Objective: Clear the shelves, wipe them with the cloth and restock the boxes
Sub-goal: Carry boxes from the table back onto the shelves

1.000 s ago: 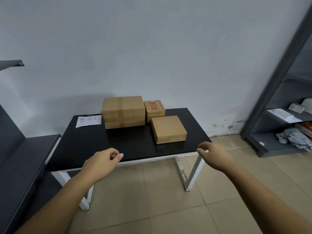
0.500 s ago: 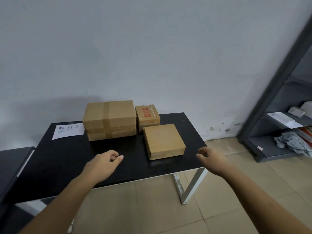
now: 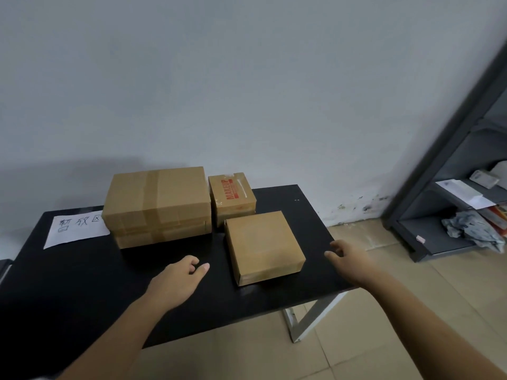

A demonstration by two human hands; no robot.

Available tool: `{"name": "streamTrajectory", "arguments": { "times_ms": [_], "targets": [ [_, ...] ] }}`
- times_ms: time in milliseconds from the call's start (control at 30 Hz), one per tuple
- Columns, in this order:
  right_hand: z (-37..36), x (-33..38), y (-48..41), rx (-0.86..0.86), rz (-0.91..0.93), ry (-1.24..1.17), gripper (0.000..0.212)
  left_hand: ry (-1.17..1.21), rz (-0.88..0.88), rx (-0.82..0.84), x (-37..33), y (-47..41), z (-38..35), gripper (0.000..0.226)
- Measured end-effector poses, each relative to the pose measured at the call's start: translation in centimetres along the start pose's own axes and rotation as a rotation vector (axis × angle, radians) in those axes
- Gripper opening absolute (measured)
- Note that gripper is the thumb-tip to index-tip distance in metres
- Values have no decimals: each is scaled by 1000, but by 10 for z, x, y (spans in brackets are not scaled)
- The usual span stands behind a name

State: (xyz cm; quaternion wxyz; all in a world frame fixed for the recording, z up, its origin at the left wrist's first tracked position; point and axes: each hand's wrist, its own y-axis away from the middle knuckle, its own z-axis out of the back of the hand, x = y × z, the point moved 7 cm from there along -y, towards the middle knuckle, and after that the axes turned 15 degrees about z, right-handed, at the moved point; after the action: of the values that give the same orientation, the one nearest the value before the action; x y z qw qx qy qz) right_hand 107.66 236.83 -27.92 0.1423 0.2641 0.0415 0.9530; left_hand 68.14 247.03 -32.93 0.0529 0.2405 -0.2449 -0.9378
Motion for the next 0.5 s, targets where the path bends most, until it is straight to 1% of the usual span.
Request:
{"name": "streamTrajectory", "arguments": {
  "times_ms": [300,500],
  "targets": [
    [-22,-32,-101,112,-36,-55,65,28,102,49,-30,-66,-25,66],
    [-49,-54,-174,220,-22,-101,70,121,231,74,-48,-106,-58,70]
  ]
}}
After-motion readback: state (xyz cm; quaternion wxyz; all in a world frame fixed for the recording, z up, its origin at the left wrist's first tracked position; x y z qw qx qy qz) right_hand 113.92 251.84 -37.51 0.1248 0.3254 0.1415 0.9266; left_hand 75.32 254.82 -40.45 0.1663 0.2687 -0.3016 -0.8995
